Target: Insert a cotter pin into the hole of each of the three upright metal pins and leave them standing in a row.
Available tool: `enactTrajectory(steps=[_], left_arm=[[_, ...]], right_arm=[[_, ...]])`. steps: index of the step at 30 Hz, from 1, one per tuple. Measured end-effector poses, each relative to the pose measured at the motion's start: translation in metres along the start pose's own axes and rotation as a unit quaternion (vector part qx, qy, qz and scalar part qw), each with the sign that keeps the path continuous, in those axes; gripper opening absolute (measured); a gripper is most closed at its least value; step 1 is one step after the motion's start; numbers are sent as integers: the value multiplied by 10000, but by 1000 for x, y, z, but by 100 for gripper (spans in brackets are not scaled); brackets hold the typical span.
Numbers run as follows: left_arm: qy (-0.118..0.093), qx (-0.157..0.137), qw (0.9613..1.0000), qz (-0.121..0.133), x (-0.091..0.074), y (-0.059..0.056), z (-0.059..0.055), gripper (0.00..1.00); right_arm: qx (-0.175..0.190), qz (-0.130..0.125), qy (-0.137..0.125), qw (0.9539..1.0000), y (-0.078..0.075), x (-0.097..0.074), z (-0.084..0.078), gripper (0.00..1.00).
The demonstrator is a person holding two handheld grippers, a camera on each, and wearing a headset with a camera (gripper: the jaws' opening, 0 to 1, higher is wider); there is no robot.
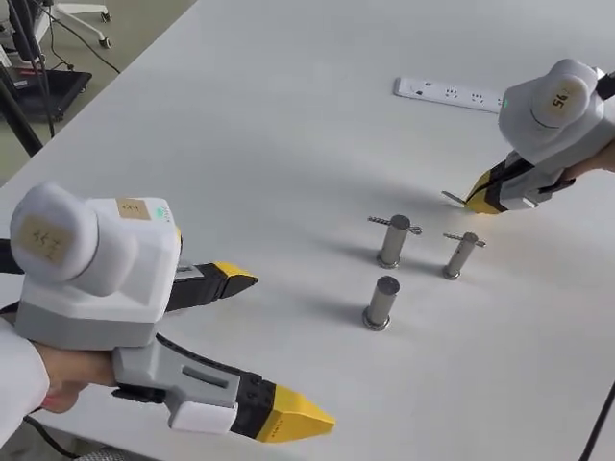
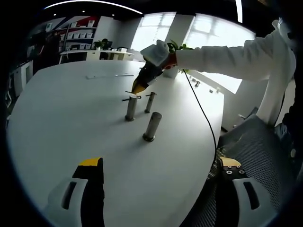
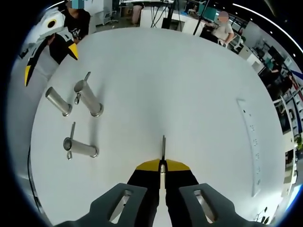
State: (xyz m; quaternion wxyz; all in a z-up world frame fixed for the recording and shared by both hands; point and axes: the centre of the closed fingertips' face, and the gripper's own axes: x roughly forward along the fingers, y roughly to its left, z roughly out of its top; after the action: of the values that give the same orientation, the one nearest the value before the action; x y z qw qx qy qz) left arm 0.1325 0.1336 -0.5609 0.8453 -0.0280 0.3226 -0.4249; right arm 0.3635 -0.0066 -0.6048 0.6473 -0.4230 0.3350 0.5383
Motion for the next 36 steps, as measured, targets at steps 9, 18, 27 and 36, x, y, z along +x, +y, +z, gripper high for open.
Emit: enactTrajectory(steps=[9, 18, 27, 36], left_arm=[[-17, 38, 9999, -117, 2, -7, 7, 99], [-113, 150, 9997, -155, 7, -8, 23, 97], [-435, 112, 9988, -174, 9, -8, 48, 92], [-762, -394, 9958, -305, 15, -9, 60, 86]], right_arm=[[-224, -163, -200, 9994, 6, -23, 8, 0], [-333, -332, -496, 9977, 15, -46, 23, 0], [-355, -453, -768, 9954, 40, -71, 36, 0], [-430, -560, -1008, 9924, 66, -95, 42, 0]])
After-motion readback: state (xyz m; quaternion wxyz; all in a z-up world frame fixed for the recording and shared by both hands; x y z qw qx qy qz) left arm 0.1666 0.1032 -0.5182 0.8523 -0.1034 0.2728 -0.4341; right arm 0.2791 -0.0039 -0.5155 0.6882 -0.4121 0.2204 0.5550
